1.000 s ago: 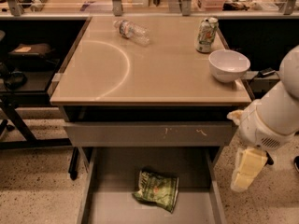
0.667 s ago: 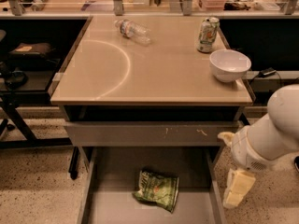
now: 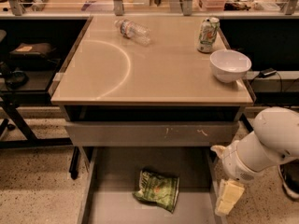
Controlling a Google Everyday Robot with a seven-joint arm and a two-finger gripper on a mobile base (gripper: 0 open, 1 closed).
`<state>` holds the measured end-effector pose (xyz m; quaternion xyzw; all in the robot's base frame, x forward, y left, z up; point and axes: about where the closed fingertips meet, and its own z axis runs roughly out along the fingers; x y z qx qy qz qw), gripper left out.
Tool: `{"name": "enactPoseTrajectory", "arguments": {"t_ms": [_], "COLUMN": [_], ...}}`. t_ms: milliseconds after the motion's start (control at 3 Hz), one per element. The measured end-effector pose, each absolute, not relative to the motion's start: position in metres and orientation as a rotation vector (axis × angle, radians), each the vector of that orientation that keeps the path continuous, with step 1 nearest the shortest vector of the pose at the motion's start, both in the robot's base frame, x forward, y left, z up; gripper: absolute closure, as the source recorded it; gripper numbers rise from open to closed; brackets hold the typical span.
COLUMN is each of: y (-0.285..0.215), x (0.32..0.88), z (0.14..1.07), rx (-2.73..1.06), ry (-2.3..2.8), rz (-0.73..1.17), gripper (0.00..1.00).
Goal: Pick green jalapeno chip bag from middle drawer and place on counter
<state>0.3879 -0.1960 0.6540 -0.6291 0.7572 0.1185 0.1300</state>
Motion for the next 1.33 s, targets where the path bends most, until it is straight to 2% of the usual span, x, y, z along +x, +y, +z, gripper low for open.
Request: {"name": "enactPoseTrajectory", "arguments": {"t_ms": [667, 1333], "y": [-0.153, -0.108], "x": [0.378, 0.408], "z": [0.542, 0.450], "rx": [-1.709, -1.622], "ry": [2.132, 1.986], "rz": [0.549, 0.612], "gripper": [0.00, 0.00]}}
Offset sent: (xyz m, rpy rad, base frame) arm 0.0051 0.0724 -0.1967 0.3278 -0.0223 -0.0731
